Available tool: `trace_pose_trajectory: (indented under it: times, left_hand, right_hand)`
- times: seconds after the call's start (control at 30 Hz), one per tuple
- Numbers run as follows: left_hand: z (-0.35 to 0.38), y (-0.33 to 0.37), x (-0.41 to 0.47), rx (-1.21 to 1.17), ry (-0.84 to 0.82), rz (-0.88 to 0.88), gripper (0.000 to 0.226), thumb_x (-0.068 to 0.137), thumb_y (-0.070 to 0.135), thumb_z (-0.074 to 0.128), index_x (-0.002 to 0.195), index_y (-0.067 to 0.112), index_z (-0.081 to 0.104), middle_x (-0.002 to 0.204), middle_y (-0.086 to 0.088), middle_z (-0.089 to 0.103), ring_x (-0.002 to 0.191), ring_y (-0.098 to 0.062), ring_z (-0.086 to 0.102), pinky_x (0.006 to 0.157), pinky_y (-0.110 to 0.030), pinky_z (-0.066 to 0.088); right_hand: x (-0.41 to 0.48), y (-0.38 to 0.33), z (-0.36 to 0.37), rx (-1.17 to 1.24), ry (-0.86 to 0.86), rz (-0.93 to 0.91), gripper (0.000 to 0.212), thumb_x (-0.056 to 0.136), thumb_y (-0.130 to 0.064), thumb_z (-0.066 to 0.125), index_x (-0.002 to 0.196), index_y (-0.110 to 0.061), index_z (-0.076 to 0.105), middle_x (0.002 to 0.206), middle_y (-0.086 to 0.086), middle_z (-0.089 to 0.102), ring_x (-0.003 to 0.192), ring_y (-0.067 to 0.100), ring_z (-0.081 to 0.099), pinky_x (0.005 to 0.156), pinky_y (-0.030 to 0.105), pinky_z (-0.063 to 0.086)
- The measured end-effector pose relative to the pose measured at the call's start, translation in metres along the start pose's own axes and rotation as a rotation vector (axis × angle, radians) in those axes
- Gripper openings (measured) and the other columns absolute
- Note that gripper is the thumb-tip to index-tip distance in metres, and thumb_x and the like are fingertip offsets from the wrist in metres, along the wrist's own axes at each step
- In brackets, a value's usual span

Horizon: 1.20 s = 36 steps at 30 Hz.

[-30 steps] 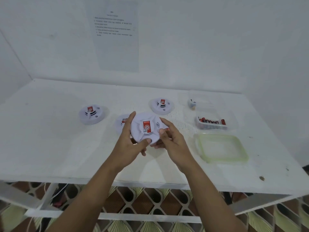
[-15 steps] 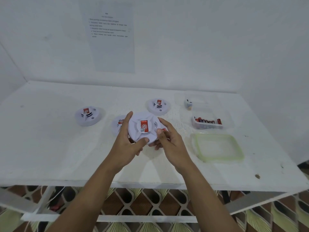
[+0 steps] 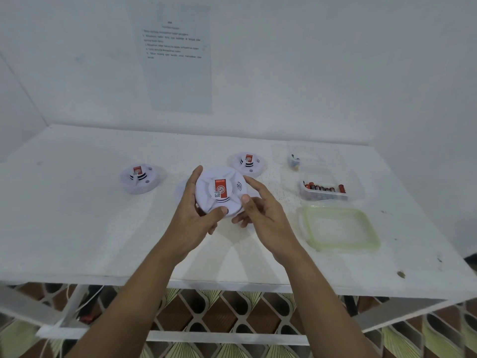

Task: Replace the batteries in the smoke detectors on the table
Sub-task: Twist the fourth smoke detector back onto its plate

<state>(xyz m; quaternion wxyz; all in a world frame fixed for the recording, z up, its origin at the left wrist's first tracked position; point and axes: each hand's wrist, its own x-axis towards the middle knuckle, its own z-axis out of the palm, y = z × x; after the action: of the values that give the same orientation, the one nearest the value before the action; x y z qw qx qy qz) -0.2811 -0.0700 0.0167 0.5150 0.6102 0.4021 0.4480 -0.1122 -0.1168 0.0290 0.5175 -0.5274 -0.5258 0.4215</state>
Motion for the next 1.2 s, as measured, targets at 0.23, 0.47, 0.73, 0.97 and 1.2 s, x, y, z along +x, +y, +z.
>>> trace_pose_trajectory:
  times: [0.23,0.47,0.73,0.97,1.2]
  left_hand:
    - [-0.003,0.0,-0.003,-0.014,0.009,-0.01,0.086,0.088,0.008,0.069,0.152,0.039,0.019,0.141,0.009,0.048,0.076,-0.013,0.061,0.059,-0.03,0.054]
    - [-0.008,0.0,-0.006,-0.033,0.006,-0.031,0.084,0.088,0.009,0.071,0.15,0.04,0.023,0.133,0.016,0.052,0.083,-0.024,0.062,0.061,-0.033,0.055]
    - [-0.02,0.008,-0.003,-0.043,-0.042,-0.062,0.071,0.089,0.019,0.07,0.146,0.04,0.034,0.128,0.006,0.06,0.073,-0.018,0.057,0.066,-0.031,0.052]
    - [-0.016,0.013,0.009,-0.015,0.123,-0.038,0.065,0.087,0.015,0.073,0.14,0.038,0.043,0.123,0.007,0.061,0.078,-0.017,0.067,0.065,-0.029,0.056]
    - [-0.01,0.022,0.025,-0.013,0.225,-0.05,0.057,0.082,0.014,0.077,0.129,0.031,0.049,0.118,0.012,0.064,0.082,-0.02,0.071,0.063,-0.026,0.058]
  right_hand:
    - [0.0,0.0,0.004,-0.009,-0.013,0.006,0.042,0.104,-0.034,0.051,0.145,-0.033,0.046,0.102,0.005,0.074,0.081,0.019,0.073,0.078,0.03,0.058]
    - [-0.001,0.0,0.009,-0.009,-0.025,0.012,0.042,0.104,-0.034,0.051,0.145,-0.033,0.046,0.104,0.005,0.073,0.083,0.019,0.073,0.078,0.029,0.058]
    - [0.013,-0.007,0.003,-0.04,-0.043,0.029,0.038,0.104,-0.032,0.054,0.141,-0.033,0.05,0.099,0.004,0.075,0.087,0.019,0.073,0.085,0.034,0.06]
    - [0.029,-0.016,-0.002,-0.025,-0.038,0.02,0.036,0.103,-0.027,0.055,0.139,-0.032,0.053,0.094,0.002,0.074,0.076,0.007,0.07,0.073,0.021,0.056]
    - [0.052,-0.012,-0.008,-0.038,-0.058,0.027,0.037,0.103,-0.028,0.054,0.14,-0.033,0.052,0.102,0.004,0.074,0.081,0.011,0.071,0.077,0.024,0.056]
